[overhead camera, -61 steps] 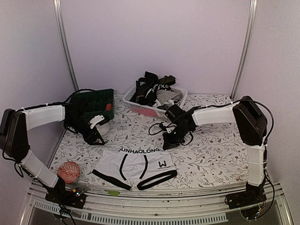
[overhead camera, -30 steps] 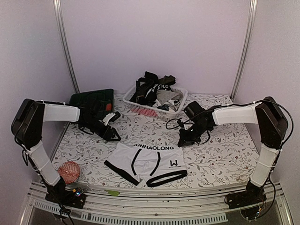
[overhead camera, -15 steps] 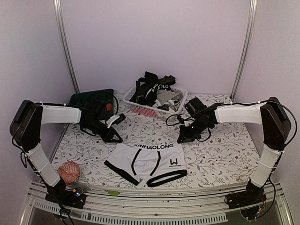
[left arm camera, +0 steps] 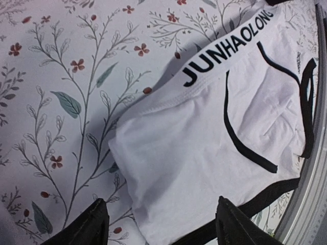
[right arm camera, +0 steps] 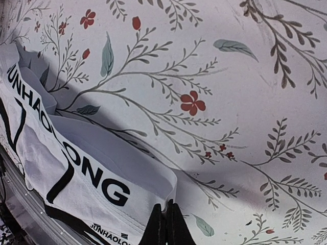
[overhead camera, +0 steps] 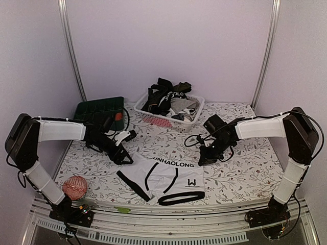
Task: Roll the underwear
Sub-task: Pick up the underwear from the center of the board.
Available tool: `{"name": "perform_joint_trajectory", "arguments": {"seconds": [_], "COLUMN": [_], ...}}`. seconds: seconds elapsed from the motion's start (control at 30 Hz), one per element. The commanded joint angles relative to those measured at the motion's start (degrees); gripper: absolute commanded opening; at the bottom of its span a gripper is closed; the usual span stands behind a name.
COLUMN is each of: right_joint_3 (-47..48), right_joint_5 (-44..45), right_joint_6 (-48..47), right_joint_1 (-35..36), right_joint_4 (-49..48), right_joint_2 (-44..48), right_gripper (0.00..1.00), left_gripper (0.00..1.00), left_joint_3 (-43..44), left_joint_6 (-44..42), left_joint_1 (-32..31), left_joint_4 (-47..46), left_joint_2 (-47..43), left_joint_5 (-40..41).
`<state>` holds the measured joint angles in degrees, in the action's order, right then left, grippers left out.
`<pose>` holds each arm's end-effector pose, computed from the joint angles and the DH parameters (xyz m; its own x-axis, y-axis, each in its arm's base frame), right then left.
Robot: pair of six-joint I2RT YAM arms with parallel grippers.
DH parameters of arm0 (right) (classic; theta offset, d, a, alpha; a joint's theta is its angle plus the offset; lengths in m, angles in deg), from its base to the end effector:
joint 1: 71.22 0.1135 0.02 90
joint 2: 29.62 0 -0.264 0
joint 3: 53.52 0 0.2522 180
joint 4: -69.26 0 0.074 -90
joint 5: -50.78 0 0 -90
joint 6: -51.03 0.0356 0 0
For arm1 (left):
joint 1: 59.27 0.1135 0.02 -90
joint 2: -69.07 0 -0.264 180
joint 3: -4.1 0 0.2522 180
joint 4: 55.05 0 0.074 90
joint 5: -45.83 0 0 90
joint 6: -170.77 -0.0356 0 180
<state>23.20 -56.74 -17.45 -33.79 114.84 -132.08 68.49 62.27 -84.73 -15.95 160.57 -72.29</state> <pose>0.2625 0.2144 0.1595 -0.9405 -0.2794 -0.1933 -0.3345 0.8612 0.3828 0.2582 -0.1415 0.1660 -0.6087 0.5998 -0.5194 0.7845 0.5528 -0.2810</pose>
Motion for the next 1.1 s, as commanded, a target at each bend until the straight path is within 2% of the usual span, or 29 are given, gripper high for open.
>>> {"name": "perform_joint_trajectory", "arguments": {"seconds": [0.0,0.13,0.27,0.33,0.43,0.47,0.57,0.67,0.83,1.07], "right_joint_3": [1.57,2.26,2.36,3.08,4.47,4.97,5.72,3.52,1.21,3.53], "right_joint_5": [0.46,1.7,2.8,3.15,3.93,4.11,4.63,4.24,0.06,-0.53], "right_joint_6": [-1.02,-0.96,-0.58,-0.35,-0.25,-0.25,-0.38,-0.49,-1.64,-3.31], "right_joint_1": [-0.33,-0.3,-0.39,-0.5,-1.07,-1.41,-2.96,-4.58,-4.29,-1.25], "right_joint_4": [1.4,2.0,2.07,2.13,2.4,2.6,4.09,4.69,5.2,7.2], "right_joint_2": [-0.88,-0.57,-0.02,-0.05,0.01,0.31,2.62,5.26,2.36,-4.62], "right_gripper": [0.0,0.0,0.0,0.0,0.0,0.0,0.0,0.0,0.0,0.0], "left_gripper": [0.7,0.63,0.54,0.39,0.06,0.0,0.0,0.0,0.0,0.0], "left_joint_3": [5.08,6.71,4.62,4.15,5.75,6.84,9.39,7.59,0.43,1.22], "left_joint_6": [0.32,-0.15,-1.14,-1.55,-2.16,-2.68,-5.01,-9.55,-14.23,-15.44], "left_joint_1": [-1.16,-2.04,-4.34,-5.75,-6.28,-5.95,-4.59,-4.55,-5.99,-5.39], "left_joint_4": [-1.89,0.73,1.81,2.7,3.95,4.57,7.54,13.1,19.06,21.71], "left_joint_2": [5.77,10.33,10.6,10.96,10.35,9.14,3.23,0.28,1.92,11.2], "left_joint_5": [6.53,10.87,13.3,13.57,11.66,10.34,5.96,3.47,1.97,7.46]}}
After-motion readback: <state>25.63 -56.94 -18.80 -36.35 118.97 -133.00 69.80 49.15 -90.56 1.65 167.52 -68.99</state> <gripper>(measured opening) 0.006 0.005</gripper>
